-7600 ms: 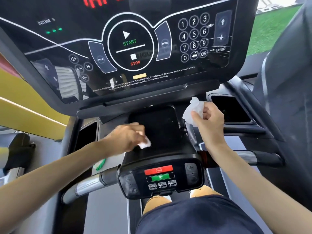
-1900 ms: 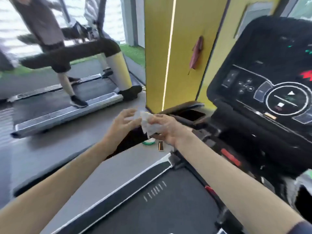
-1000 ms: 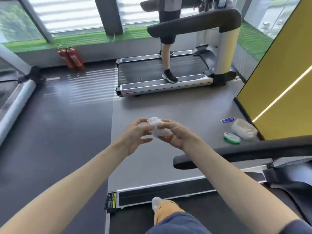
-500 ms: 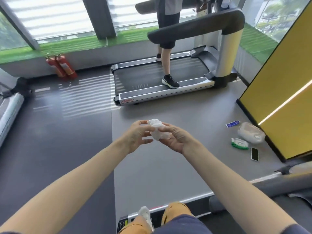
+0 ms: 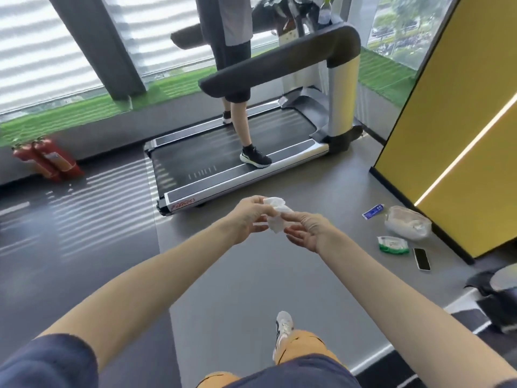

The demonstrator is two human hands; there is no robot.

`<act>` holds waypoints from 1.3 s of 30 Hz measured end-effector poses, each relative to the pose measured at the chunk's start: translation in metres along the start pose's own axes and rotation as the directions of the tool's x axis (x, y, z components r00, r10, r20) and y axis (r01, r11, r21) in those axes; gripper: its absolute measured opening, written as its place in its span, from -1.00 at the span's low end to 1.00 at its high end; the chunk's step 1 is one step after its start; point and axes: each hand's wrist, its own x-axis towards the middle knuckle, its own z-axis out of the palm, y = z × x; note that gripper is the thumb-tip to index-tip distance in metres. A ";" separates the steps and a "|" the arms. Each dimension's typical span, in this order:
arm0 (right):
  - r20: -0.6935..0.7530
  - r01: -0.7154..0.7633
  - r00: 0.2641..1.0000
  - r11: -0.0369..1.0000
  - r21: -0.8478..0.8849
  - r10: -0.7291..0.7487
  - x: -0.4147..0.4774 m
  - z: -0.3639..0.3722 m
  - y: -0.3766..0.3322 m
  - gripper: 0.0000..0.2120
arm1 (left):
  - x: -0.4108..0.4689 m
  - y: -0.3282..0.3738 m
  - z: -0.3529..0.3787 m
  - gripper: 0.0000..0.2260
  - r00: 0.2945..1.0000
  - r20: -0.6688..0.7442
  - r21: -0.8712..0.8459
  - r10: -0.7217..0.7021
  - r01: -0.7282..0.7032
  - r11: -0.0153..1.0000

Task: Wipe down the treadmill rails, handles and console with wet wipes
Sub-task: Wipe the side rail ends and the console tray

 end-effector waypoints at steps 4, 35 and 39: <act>-0.126 0.182 0.973 0.979 -0.094 -0.193 0.104 -0.054 -0.048 -0.69 | 0.144 0.007 0.055 -0.67 0.991 0.123 0.116 0.057 -0.071 0.991; -0.511 0.249 0.833 0.679 0.690 0.213 0.502 -0.585 -0.221 -0.78 | 0.673 0.048 0.617 -0.85 0.726 0.448 0.605 -0.521 0.183 0.775; -0.460 0.168 0.861 0.731 0.661 0.217 0.528 -0.657 -0.228 -0.73 | 0.703 0.032 0.676 -0.84 0.747 0.374 0.626 -0.550 0.235 0.744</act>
